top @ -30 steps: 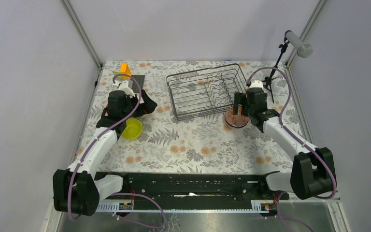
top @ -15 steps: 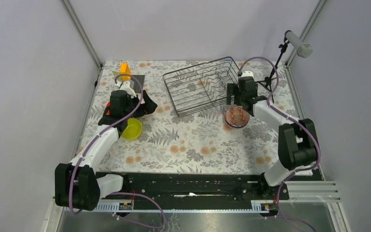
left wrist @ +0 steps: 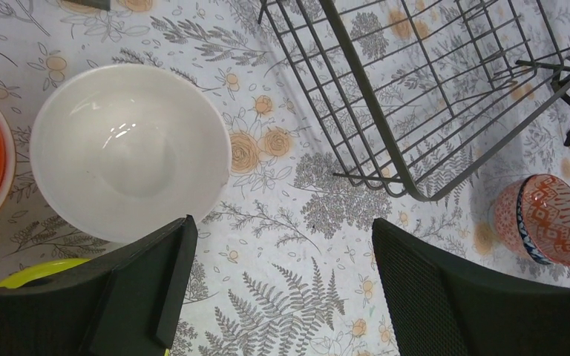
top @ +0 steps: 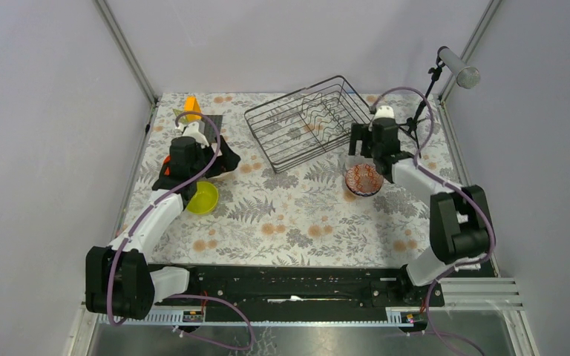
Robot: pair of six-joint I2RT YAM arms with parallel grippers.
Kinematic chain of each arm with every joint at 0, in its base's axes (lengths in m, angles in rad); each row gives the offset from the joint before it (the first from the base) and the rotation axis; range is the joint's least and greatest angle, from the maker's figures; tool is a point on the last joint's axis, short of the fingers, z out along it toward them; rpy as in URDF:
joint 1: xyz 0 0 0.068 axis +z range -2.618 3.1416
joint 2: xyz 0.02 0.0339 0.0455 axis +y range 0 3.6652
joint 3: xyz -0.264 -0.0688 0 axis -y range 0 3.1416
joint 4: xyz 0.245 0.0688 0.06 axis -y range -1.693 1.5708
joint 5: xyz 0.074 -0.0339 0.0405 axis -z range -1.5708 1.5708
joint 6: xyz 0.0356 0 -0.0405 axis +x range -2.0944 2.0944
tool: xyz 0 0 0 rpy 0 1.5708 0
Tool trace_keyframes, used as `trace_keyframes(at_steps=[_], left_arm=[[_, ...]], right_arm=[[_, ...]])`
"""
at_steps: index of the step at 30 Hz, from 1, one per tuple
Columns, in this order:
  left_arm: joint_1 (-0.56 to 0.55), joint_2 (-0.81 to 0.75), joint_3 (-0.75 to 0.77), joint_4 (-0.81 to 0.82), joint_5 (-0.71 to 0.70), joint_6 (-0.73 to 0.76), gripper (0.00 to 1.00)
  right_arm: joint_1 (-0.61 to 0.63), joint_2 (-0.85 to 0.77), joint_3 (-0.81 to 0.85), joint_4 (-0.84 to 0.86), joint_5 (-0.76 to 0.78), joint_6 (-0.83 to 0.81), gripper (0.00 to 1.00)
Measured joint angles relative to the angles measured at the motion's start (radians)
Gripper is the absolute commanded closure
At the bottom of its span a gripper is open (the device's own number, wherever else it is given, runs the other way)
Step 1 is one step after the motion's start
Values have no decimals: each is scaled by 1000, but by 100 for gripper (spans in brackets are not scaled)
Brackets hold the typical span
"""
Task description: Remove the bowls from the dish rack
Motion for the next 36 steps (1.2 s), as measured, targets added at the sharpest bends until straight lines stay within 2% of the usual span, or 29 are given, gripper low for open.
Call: trace_keyframes(at_steps=[3, 12, 18, 23, 25, 36], left_arm=[[0, -6, -3, 27, -16, 3, 1], [0, -70, -38, 110, -146, 62, 1], [0, -54, -39, 104, -286, 102, 1], [1, -26, -94, 152, -376, 152, 1], [10, -5, -121, 172, -390, 161, 1], [82, 58, -317, 423, -379, 245, 1]], right_arm=[[-36, -111, -119, 29, -21, 2, 0], [-164, -328, -296, 98, -19, 26, 0], [-211, -336, -387, 172, 16, 28, 0], [-253, -307, -521, 379, -10, 20, 0], [-267, -283, -575, 454, -16, 8, 0], [-276, -258, -634, 594, -51, -47, 0]])
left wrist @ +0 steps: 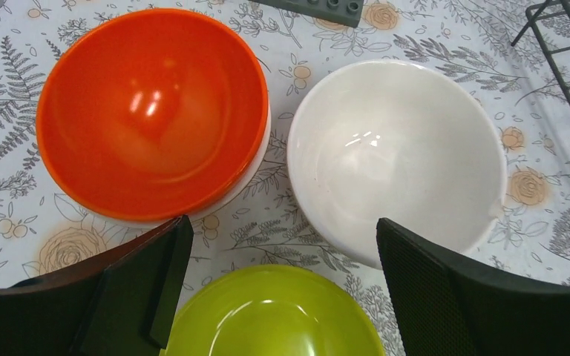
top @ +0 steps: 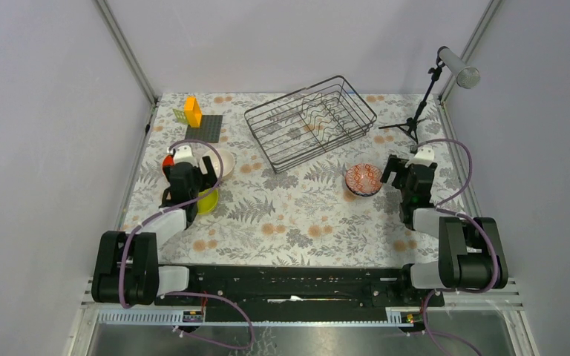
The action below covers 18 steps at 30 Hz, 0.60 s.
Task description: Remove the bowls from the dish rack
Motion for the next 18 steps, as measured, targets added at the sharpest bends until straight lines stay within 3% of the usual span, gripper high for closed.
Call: trace_keyframes(at_steps=[11, 18], left_arm=[[24, 188, -81, 418, 105, 76, 1], [24, 257, -176, 689, 162, 122, 1]], right_arm=[[-1, 145, -114, 305, -17, 4, 0], [-2, 157, -118, 350, -41, -3, 0]])
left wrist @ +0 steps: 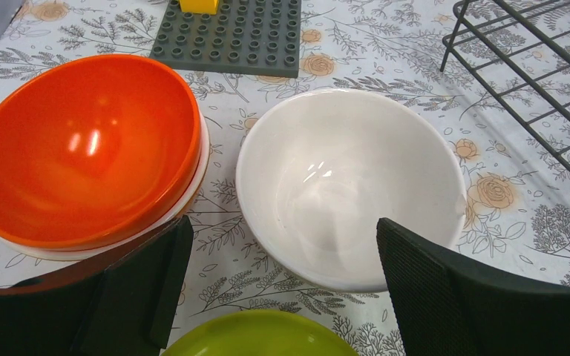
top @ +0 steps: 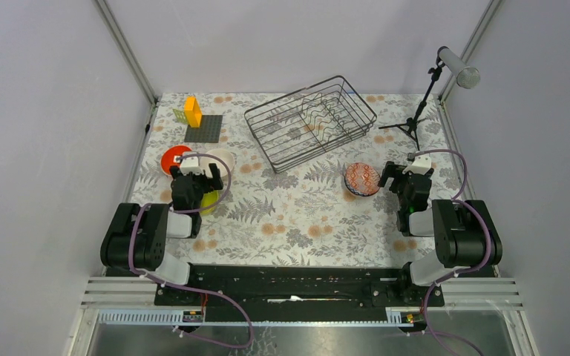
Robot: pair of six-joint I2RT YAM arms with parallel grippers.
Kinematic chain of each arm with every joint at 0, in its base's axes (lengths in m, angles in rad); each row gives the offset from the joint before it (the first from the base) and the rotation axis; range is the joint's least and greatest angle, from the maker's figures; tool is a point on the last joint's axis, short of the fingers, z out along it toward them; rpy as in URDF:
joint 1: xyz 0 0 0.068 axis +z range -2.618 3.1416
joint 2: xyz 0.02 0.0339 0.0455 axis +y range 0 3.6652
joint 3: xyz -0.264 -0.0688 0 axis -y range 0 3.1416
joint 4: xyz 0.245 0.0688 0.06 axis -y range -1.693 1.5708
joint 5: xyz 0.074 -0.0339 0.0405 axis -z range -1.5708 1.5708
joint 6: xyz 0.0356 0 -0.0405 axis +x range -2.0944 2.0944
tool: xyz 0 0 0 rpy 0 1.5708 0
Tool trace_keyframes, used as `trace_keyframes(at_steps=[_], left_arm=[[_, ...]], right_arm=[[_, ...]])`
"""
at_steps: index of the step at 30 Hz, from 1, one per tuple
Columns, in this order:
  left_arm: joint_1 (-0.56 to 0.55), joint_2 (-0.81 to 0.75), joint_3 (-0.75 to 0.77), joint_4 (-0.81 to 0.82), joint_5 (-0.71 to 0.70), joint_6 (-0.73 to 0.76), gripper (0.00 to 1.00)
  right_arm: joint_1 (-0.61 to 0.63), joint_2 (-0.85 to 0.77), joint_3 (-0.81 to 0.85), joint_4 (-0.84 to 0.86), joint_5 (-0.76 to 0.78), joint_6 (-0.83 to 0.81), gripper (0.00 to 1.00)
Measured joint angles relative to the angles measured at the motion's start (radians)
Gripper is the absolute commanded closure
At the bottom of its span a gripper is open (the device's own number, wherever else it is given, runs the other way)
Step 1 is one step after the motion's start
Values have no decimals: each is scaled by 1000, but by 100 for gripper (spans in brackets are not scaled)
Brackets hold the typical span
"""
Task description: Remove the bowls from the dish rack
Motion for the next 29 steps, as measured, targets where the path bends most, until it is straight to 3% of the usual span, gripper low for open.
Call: trace_keyframes(at_steps=[29], left_arm=[[0, 10, -10, 69, 0, 8, 1]], right_arm=[[0, 1, 0, 5, -1, 0, 0]])
